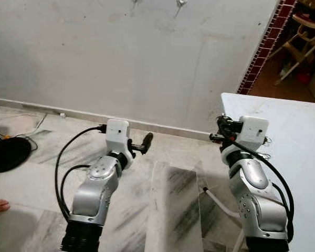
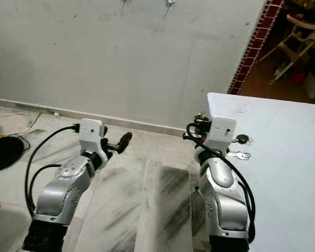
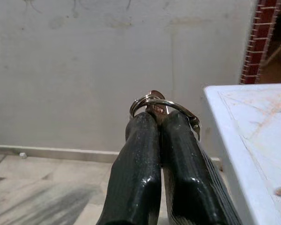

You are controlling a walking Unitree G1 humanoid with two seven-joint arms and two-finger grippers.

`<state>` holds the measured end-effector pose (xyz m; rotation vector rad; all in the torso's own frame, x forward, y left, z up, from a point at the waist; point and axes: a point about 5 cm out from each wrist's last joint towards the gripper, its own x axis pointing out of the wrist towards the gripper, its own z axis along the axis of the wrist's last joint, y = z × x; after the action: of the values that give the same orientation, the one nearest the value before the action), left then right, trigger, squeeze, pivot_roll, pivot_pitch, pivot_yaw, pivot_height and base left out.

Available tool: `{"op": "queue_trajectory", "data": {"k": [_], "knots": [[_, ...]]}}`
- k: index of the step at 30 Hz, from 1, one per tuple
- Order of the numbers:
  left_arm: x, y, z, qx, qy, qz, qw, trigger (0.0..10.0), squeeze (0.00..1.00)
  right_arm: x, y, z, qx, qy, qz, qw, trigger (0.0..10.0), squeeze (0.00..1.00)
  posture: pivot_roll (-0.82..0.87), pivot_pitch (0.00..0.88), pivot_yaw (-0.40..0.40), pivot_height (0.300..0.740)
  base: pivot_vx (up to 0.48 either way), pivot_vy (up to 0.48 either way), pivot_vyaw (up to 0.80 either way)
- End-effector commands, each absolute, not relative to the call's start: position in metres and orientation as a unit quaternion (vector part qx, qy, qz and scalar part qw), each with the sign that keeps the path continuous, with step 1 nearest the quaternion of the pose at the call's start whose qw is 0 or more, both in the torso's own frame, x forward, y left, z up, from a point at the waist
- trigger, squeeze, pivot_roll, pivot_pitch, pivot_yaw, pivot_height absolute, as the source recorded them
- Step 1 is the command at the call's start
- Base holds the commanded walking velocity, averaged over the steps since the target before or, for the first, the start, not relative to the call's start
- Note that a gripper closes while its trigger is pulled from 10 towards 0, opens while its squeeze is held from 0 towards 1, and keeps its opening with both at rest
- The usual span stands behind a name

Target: Hang keys on a hook

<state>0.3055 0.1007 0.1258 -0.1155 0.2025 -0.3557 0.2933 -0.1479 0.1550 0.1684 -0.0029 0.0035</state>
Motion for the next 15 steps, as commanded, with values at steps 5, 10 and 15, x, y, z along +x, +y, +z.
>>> {"op": "queue_trajectory", "data": {"k": [5, 10, 15], "knots": [[0.3060, 0.1005, 0.1256, -0.060, 0.109, -0.177, 0.976, 10.0, 0.00, 0.2950, -0.1486, 0.1544, 0.082, 0.001, 0.002, 0.997, 10.0, 0.00, 0.10, 0.000, -0.085, 0.740, 0.000, 0.192, 0.00], [0.3067, 0.0996, 0.1262, -0.063, 0.108, -0.179, 0.976, 10.0, 0.00, 0.2953, -0.1490, 0.1550, 0.080, 0.001, 0.002, 0.997, 10.0, 0.00, 0.09, 0.000, -0.085, 0.740, 0.000, 0.480, 0.00], [0.3066, 0.0981, 0.1265, -0.069, 0.111, -0.183, 0.974, 10.0, 0.00, 0.2953, -0.1497, 0.1551, 0.079, 0.000, 0.001, 0.997, 10.0, 0.00, 0.09, 0.000, -0.087, 0.740, 0.000, 0.480, 0.00]]}}
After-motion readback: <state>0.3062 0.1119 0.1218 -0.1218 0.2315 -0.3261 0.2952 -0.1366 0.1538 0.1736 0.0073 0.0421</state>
